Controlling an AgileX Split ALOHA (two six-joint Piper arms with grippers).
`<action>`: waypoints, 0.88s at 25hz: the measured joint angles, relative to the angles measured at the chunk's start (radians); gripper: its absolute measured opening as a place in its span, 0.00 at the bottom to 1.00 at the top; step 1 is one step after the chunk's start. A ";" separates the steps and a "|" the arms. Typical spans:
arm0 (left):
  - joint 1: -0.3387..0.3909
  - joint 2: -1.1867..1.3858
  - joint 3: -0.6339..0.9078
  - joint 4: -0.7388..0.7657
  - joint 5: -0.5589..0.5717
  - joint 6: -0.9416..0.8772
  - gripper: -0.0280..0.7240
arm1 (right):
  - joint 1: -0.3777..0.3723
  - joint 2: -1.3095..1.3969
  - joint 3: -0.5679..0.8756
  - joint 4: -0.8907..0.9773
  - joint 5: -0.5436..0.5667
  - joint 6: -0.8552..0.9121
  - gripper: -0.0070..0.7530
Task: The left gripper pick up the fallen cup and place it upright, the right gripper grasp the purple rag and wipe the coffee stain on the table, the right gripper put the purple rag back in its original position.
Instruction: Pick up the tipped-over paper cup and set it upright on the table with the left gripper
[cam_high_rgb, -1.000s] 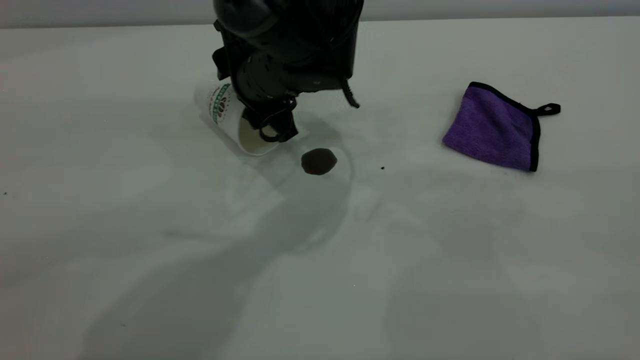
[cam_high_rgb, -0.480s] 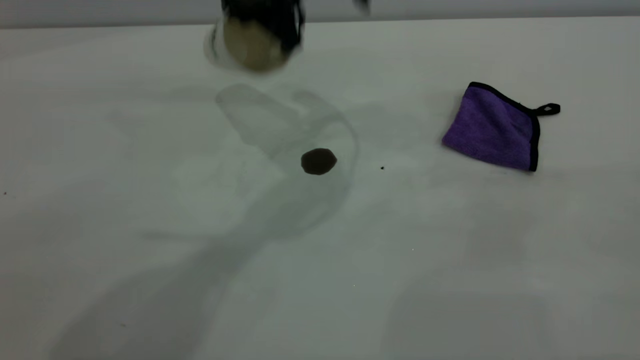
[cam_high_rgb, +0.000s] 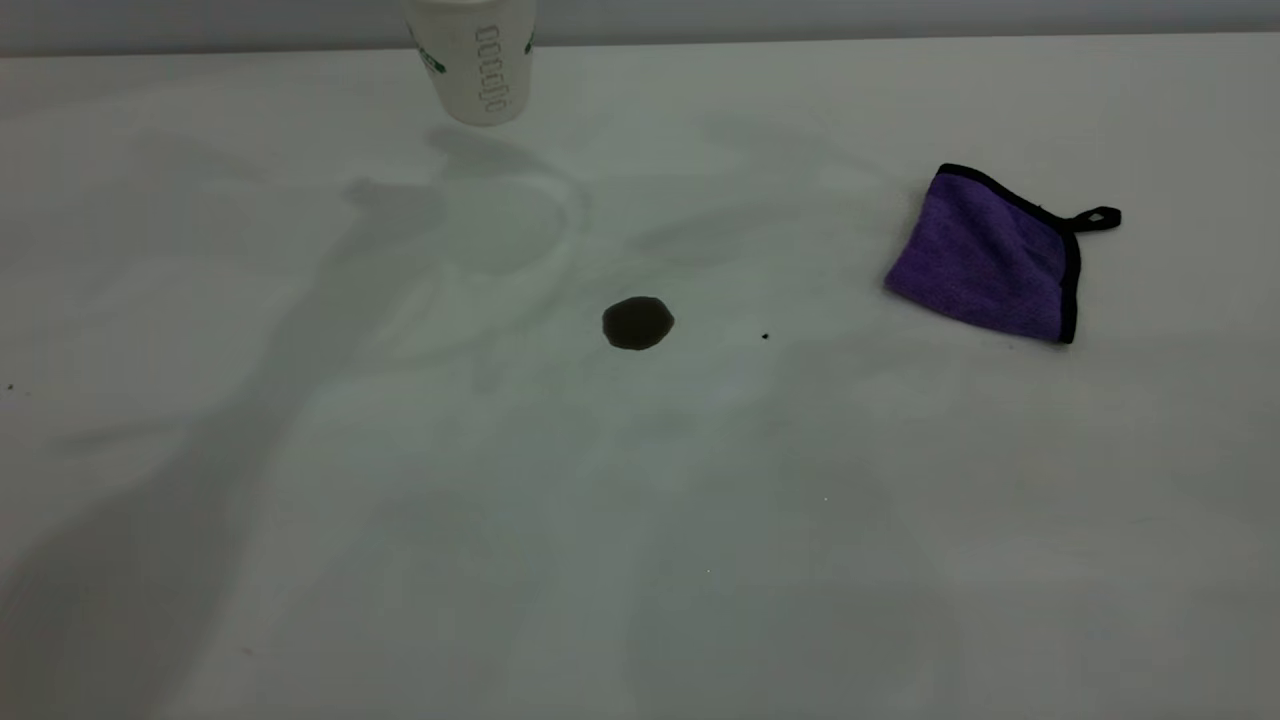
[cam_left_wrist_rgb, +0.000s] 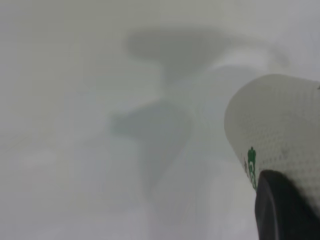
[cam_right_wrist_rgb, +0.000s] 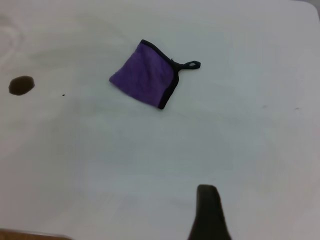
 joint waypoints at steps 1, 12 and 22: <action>0.025 0.014 0.000 -0.048 -0.018 0.021 0.05 | 0.000 0.000 0.000 0.000 0.000 0.000 0.78; 0.093 0.185 -0.001 -0.258 -0.120 0.128 0.07 | 0.000 0.000 0.000 0.000 0.000 0.000 0.78; 0.093 0.202 -0.003 -0.265 -0.139 0.129 0.45 | 0.000 0.000 0.000 0.001 0.000 0.000 0.78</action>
